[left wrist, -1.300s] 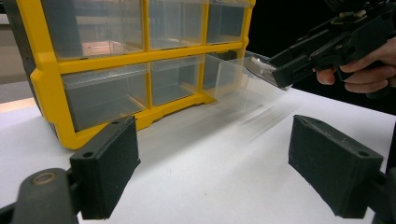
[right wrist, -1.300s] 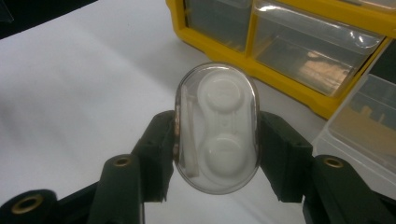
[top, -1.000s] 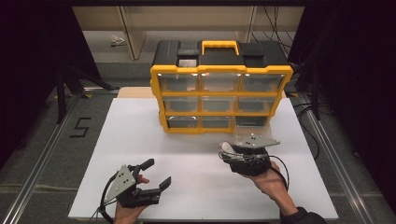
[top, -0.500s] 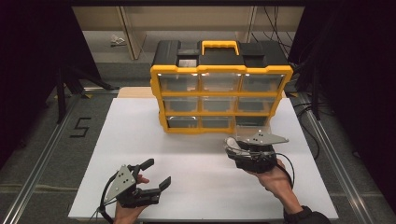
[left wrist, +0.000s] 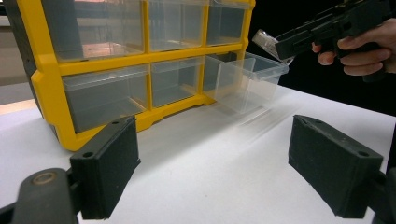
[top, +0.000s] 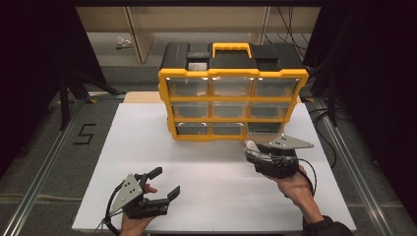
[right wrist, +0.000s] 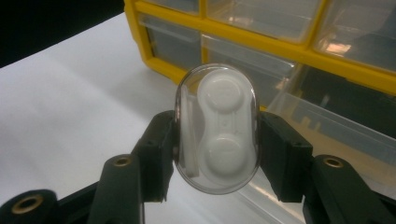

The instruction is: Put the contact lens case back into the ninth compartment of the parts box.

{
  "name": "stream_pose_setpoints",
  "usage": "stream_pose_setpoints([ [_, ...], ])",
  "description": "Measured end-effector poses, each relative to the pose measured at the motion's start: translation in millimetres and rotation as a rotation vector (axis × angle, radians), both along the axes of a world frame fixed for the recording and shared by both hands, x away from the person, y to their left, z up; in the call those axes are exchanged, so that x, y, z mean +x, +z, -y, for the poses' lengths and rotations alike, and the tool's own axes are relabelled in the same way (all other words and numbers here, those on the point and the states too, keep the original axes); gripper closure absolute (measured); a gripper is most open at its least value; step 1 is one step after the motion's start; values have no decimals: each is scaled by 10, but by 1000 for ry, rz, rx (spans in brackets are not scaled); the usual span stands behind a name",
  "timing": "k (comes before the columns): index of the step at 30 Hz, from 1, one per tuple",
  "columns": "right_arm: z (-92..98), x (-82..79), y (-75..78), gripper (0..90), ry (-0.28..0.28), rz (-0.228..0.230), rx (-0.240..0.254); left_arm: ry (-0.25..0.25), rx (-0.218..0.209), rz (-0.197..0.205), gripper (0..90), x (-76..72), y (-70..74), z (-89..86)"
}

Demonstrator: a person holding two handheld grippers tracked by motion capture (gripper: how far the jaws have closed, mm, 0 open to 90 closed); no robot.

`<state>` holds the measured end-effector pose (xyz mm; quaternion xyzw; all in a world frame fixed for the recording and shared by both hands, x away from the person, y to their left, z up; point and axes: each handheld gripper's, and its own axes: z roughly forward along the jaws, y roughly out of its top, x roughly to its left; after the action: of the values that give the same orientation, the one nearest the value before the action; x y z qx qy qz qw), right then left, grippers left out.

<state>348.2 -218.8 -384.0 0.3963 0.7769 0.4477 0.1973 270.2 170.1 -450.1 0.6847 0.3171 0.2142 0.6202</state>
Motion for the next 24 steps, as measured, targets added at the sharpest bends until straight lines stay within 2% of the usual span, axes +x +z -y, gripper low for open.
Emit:
stream_pose_setpoints([
  [11,112,51,2,497,-35,3,19,-2,-22,2,158,7,-1,-20],
  [24,230,121,5,497,-73,4,43,-2,-29,-1,158,9,-2,-24],
])
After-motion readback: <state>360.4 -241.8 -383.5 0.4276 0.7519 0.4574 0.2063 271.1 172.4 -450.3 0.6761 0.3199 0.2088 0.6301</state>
